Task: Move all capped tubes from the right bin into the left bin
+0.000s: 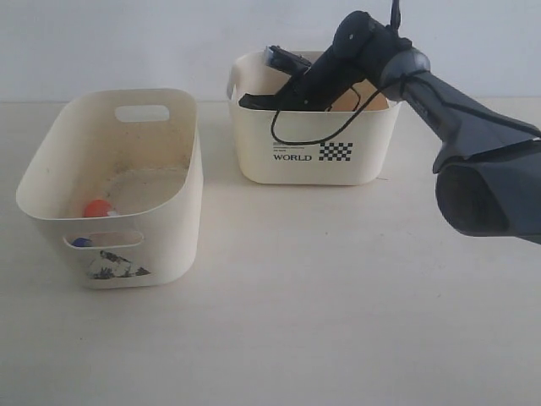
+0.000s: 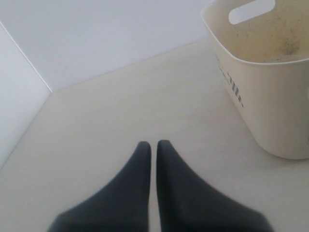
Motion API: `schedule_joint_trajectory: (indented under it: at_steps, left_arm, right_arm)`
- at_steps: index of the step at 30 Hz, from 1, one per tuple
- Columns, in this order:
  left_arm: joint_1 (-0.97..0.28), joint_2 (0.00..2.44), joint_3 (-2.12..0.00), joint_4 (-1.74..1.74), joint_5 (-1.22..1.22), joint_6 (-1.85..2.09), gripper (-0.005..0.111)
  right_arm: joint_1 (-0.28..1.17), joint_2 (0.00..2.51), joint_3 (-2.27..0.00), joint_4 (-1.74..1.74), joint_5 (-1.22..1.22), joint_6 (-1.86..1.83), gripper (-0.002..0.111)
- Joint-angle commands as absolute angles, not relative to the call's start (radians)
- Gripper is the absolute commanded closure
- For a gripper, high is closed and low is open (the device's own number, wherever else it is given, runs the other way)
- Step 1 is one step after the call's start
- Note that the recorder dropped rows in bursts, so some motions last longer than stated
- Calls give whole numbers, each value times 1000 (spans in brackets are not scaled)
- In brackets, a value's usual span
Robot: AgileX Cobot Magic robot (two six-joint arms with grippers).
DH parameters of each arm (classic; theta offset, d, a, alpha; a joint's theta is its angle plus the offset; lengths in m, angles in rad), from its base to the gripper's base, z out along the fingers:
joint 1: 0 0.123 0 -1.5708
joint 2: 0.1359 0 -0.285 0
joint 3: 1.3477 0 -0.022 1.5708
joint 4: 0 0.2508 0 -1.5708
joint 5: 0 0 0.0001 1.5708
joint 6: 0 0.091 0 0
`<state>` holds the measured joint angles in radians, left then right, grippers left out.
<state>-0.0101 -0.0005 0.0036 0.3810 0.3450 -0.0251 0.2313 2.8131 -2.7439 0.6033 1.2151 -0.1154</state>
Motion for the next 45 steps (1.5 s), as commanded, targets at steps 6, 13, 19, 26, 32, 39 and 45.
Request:
schedule_joint_trajectory:
  at_steps: [6, 13, 19, 26, 32, 39, 45]
  left_arm:
    - [-10, 0, 0, 383, 342, -35, 102]
    - [-10, 0, 0, 383, 342, -35, 102]
    - [-10, 0, 0, 383, 342, -35, 102]
    - [-10, 0, 0, 383, 342, -35, 102]
    - [-10, 0, 0, 383, 342, -35, 102]
    - [-10, 0, 0, 383, 342, -35, 102]
    - [-10, 0, 0, 383, 342, -35, 102]
  right_arm:
    - [256, 2783, -2743, 603, 1178, -176, 51]
    - [263, 2783, -2743, 541, 1168, -176, 51]
    - [263, 2783, -2743, 451, 1203, -139, 51]
    - [264, 2801, -2743, 486, 1204, -141, 51]
    - [270, 2826, -2743, 551, 1204, -146, 51]
    - [270, 2835, -2743, 549, 1185, -144, 51]
    - [270, 2852, -2743, 553, 1200, -137, 51]
